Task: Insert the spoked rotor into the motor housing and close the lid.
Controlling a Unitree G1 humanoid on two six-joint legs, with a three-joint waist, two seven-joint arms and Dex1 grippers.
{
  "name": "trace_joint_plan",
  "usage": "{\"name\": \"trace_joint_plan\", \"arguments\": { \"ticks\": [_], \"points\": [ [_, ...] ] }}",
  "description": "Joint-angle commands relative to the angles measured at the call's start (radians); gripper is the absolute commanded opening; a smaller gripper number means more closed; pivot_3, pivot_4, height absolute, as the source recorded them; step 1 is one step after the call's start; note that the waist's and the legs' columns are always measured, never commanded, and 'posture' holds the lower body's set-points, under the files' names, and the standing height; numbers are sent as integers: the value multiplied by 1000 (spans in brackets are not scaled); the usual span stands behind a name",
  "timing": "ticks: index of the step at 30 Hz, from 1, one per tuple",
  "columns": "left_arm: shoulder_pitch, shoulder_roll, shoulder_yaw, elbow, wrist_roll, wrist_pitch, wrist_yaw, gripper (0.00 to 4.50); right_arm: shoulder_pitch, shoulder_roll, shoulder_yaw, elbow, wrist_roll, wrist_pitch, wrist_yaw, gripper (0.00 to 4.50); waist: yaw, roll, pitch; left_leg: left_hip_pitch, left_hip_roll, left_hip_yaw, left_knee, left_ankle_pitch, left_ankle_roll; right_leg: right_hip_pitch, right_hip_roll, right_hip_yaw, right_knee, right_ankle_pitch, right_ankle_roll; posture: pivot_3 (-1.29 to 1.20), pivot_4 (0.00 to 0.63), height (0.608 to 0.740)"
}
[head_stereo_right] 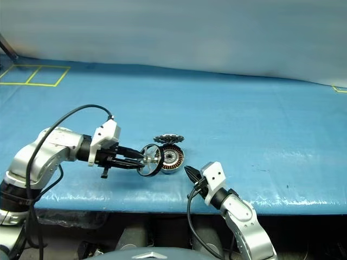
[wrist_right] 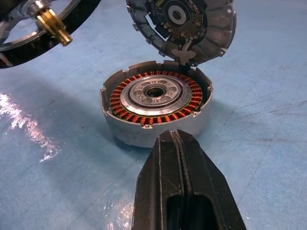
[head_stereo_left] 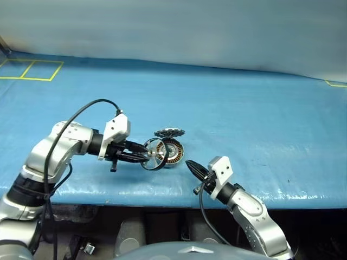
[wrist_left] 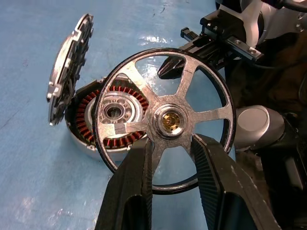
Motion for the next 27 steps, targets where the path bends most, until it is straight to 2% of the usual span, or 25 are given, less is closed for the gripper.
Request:
{"name": "trace_joint_plan", "arguments": {
  "ticks": [1, 9, 27],
  "points": [
    [-60, -33, -38, 18, 14, -3, 21, 1093, 8, 11, -1, -11, -11, -37, -9, 0, -2, 0, 0, 0, 0, 0, 0, 0, 0, 0, 0, 0, 0, 0, 0, 0, 150, 740],
    [-150, -121, -115, 112, 77, -23, 75, 1093, 9, 30, 6, -2, -27, -41, -26, 0, -4, 0, 0, 0, -1, 0, 0, 0, 0, 0, 1, 1, 0, 0, 0, 0, 150, 740],
    [-162, -165, -180, 211, 177, -64, 109, 1093, -12, 36, -1, 12, -33, -40, -39, 0, -2, 0, 0, 0, -1, 0, 0, 0, 0, 0, 0, 1, 0, 0, 0, 0, 150, 740]
  ]
}}
